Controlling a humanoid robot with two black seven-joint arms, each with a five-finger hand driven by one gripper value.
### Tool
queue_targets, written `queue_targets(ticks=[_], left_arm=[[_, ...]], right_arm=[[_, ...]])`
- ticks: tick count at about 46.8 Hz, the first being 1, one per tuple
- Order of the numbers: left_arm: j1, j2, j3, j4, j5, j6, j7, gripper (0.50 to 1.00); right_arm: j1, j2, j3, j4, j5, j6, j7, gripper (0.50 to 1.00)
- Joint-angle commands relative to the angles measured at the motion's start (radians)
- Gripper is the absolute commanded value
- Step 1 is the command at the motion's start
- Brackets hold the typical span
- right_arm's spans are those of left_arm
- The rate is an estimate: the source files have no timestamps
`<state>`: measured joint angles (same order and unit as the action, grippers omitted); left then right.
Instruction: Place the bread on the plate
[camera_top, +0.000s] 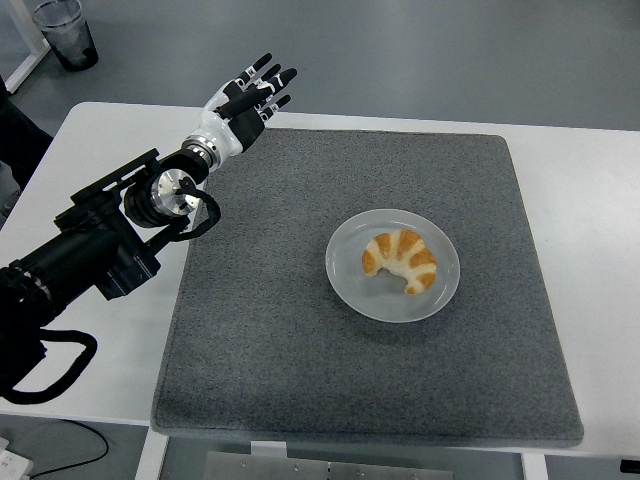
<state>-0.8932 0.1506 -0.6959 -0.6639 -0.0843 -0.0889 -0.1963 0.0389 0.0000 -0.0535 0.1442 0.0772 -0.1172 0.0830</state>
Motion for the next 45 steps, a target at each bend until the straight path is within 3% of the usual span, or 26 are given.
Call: queue_targets(ticks=[1,15,30,45], left_arm=[[0.008,0.003,-0.004,0.003,-0.002,-0.018,0.000,0.994],[0.017,0.017,-0.036,0.032,-0.017,-0.046,-0.002,0.994],[0.016,0.014,-0.040,0.033,-0.014,-0.035,-0.003,0.994],[0.016,0.004,-0.042,0.040,-0.015,-0.020,-0.046,0.994]], right_arm=[[-0.001,0.000,0.001,0.002,-0.002,0.001,0.000,0.952],[-0.001,0.000,0.000,0.000,-0.004,-0.001,0.000,0.952],[-0.001,0.000,0.003,0.002,0.001,0.002,0.000,0.952],[-0.001,0.000,0.009,0.002,0.009,-0.006,0.000,0.952]])
